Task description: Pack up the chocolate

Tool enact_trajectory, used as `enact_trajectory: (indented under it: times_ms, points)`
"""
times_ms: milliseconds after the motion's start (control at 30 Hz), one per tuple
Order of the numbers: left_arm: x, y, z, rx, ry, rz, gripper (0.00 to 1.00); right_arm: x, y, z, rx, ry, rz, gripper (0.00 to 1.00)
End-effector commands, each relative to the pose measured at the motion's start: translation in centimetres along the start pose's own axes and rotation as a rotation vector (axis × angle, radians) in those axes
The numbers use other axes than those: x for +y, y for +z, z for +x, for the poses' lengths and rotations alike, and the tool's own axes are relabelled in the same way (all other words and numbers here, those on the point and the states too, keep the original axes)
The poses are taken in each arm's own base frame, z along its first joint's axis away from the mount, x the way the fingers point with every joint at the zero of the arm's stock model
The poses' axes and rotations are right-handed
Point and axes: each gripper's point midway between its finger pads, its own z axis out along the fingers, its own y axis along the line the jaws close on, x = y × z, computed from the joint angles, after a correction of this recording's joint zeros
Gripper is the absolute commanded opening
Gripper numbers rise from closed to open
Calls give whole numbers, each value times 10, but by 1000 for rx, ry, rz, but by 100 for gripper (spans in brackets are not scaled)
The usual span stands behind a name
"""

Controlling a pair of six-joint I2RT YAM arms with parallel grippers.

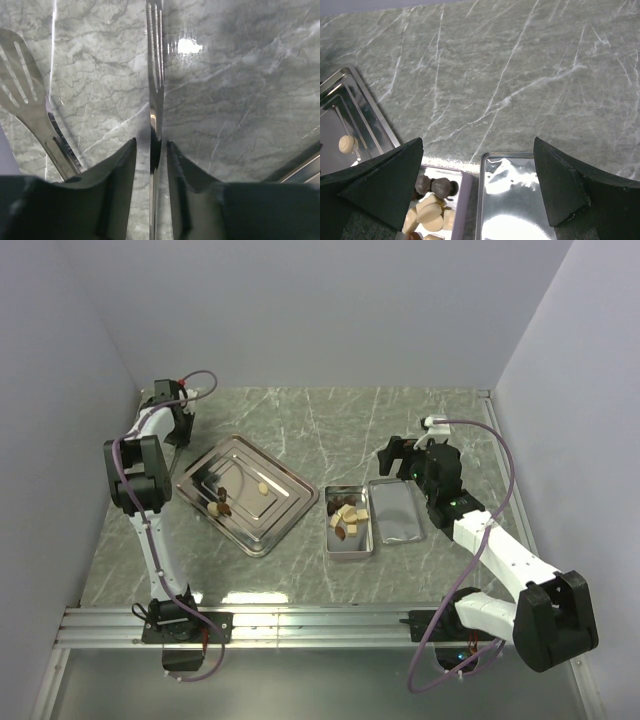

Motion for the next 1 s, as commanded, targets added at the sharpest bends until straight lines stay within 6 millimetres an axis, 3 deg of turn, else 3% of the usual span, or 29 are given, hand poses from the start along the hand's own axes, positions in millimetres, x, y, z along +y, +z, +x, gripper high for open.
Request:
enact_trajectory:
  times_ms: [0, 233, 333, 467, 700, 733, 800, 833, 900, 933, 967]
  points:
    - [5, -7, -11, -14, -30, -3, 38, 6, 1, -25, -56, -2, -18, 97]
    - [13, -18, -20, -51, -56, -38, 48, 7, 1, -24, -51, -2, -22, 97]
    - [15, -28, -22, -52, -76, -35, 67, 6, 1, -23, -50, -2, -21, 97]
    - [27, -57, -39, -134, -109, -78, 97, 7, 0, -24, -53, -2, -22, 97]
    - [38, -106, -63, -261, -167, -112, 99, 7, 1, -23, -49, -2, -24, 97]
    - [43, -123, -72, -311, -183, -123, 99, 7, 1, -24, -51, -2, -23, 97]
    - [44, -138, -78, -358, -214, -123, 99, 7, 1, -24, -51, -2, -22, 98]
    - [48, -160, -86, -411, -228, -131, 100, 7, 0, -25, -54, -3, -23, 98]
    - [46, -180, -94, -494, -270, -112, 99, 7, 0, -25, -54, -2, -23, 98]
    - [46, -212, -106, -582, -285, -97, 99, 7, 0, -25, -54, -2, -23, 98]
    - [41, -222, -109, -632, -294, -71, 99, 7, 0, -25, -54, -2, -23, 98]
